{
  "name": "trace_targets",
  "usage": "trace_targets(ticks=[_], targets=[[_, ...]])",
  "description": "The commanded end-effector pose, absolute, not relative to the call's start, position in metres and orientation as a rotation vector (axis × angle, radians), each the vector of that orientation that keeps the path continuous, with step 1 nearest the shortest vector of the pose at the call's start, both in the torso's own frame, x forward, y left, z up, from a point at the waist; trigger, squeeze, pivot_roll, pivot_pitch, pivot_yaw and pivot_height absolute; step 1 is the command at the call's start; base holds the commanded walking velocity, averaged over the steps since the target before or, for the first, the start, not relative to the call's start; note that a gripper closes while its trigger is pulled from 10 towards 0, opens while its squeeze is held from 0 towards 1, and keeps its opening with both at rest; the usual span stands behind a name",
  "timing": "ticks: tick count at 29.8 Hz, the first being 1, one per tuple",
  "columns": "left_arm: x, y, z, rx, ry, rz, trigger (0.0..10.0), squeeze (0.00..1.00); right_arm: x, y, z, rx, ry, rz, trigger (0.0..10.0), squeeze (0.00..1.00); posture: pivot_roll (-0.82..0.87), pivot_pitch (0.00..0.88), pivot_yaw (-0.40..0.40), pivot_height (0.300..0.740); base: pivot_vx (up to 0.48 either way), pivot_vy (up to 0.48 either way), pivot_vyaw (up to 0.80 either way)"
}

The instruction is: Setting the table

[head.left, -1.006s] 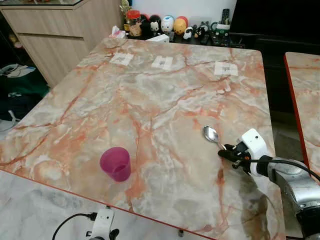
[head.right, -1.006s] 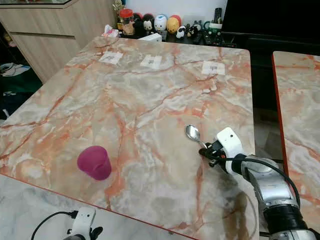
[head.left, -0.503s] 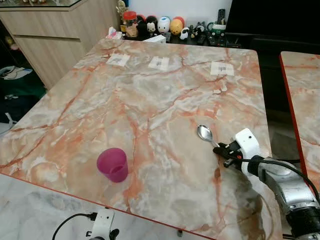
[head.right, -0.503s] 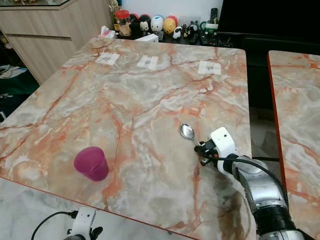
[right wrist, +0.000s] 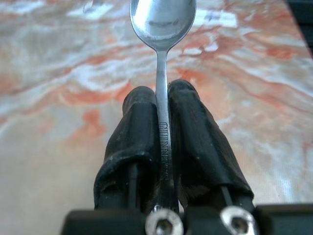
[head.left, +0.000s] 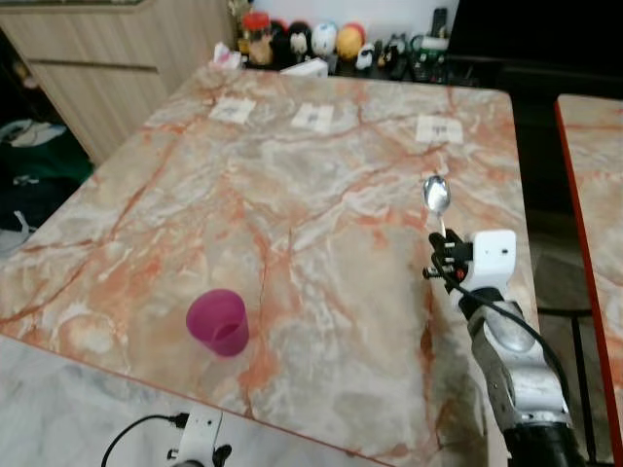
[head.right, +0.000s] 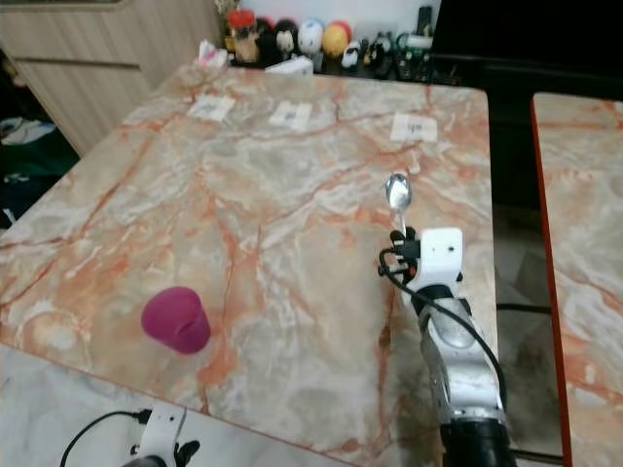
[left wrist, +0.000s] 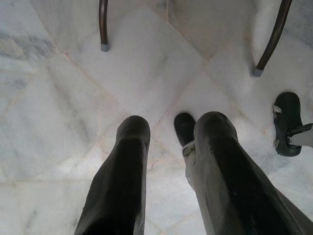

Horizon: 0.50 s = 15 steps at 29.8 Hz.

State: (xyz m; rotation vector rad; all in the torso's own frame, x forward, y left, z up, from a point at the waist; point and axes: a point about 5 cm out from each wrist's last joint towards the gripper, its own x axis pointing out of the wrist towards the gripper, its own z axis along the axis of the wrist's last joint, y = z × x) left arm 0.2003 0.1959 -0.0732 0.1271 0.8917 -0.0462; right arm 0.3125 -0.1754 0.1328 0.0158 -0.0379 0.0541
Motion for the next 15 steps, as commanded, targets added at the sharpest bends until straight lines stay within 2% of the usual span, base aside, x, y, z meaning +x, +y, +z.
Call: trace_targets(ticks=[1,4,12,15], targets=[[0.195,0.201,-0.076,0.135,0.92,-0.036,10.0,0.0,0.305,-0.174,0.139,0.033,-0.106,0.02,10.0,0.0,-0.15,0.127,0.054,0.74,0.0,0.0,0.0],[0.195,0.202,-0.076,0.134,0.919,-0.035,10.0,0.0,0.297,-0.175,0.146,0.08,-0.146,-0.045,10.0,0.0,-0.15,0.123,0.047,0.74,0.0,0.0,0.0],[0.195,0.2,-0.076,0.132,0.919,-0.038,10.0,0.0,0.287,-0.187,0.153,0.05,-0.177,-0.086,10.0,0.0,-0.17,0.116,0.049,0.74,0.0,0.0,0.0],[0.196,0.196,-0.076,0.132,0.917,-0.046,10.0,0.0,0.293,-0.186,0.158,0.048,-0.185,-0.086,10.0,0.0,-0.16,0.106,0.044,0.74,0.0,0.0,-0.8]])
